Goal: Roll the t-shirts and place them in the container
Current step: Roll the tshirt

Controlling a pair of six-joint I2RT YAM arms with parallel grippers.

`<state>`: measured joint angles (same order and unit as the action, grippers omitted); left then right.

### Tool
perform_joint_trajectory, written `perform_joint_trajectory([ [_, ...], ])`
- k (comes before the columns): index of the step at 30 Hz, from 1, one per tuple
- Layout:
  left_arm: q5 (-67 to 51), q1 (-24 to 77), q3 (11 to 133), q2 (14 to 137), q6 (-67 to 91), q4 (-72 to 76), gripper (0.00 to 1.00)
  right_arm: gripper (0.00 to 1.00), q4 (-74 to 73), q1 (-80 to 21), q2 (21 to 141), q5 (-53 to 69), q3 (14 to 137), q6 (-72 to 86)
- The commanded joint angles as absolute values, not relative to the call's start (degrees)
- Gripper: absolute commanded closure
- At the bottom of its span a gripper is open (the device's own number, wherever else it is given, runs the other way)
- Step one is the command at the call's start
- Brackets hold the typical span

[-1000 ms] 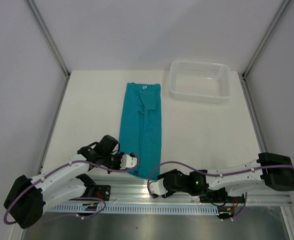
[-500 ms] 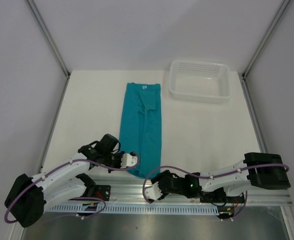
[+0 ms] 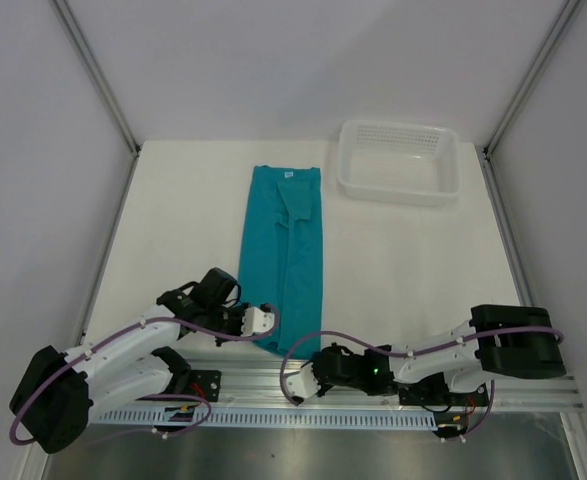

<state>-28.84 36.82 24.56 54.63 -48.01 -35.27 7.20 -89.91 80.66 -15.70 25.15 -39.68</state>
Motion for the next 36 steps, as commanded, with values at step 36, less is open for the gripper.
perform_joint_trajectory([
  [36, -35.42, 22.42, 37.35, 69.34, -40.69, -37.09, 0.99, 1.0, 1.06, -62.32, 79.0, -0.7, 39.37, -21.53],
])
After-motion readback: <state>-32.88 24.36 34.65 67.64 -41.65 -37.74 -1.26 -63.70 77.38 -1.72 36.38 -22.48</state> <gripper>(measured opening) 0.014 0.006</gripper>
